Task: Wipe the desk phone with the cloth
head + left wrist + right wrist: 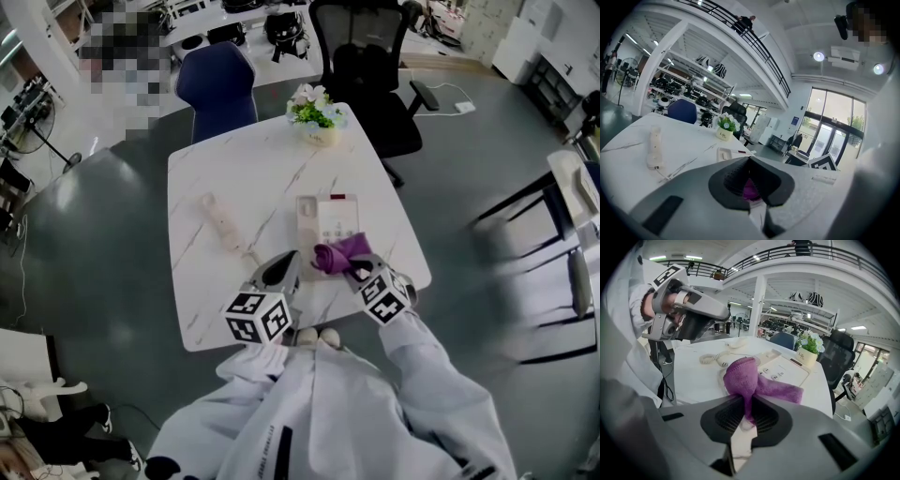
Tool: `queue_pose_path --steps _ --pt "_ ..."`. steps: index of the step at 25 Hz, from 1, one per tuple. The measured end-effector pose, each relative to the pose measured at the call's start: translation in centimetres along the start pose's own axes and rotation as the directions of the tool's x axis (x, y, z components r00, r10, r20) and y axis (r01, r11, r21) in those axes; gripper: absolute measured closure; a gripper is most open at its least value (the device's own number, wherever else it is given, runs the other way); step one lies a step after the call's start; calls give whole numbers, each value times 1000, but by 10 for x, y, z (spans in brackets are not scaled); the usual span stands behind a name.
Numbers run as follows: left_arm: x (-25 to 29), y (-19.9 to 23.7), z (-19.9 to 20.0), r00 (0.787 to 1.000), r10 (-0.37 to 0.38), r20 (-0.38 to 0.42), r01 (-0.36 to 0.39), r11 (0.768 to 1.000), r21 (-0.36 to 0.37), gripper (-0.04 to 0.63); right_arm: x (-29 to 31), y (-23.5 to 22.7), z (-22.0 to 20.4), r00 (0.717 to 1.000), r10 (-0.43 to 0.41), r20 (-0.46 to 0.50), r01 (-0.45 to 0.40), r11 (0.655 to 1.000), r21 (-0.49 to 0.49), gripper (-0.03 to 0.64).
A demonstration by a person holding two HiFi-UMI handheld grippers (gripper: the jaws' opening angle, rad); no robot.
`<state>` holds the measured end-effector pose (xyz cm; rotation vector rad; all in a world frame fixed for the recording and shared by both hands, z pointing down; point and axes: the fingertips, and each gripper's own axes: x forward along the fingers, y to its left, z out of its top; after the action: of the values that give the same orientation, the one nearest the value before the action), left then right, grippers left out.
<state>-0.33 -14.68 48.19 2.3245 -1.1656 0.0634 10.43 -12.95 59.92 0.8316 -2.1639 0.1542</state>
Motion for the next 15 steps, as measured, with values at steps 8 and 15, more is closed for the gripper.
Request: queue_pose_path --steps 8,15 --pt "-3 1 2 1000 1 3 -1 1000 5 597 -2 2 -1 1000 -5 -11 5 1000 -5 586" --pt "-3 -2 2 1000 -8 -2 8 1000 7 597 -6 18 -8 999 36 -19 -36 999 6 586"
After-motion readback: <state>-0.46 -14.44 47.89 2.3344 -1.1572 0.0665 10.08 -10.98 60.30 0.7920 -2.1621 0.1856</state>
